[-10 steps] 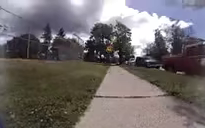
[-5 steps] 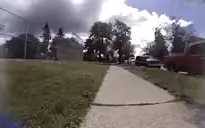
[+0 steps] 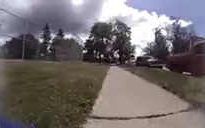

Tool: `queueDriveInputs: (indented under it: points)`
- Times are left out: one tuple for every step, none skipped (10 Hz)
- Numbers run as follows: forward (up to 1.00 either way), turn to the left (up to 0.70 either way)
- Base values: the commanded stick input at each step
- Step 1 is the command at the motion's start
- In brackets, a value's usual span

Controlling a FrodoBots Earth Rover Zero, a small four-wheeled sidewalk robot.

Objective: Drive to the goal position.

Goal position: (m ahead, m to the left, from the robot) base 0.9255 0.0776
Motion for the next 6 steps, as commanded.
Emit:
queueDriveInputs:
  points:
    - [0.7, 0.0]
    - [0.7, 0.0]
    - [0.7, 0.0]
    - [0.7, 0.0]
    - [0.7, 0.0]
    - [0.7, 0.0]
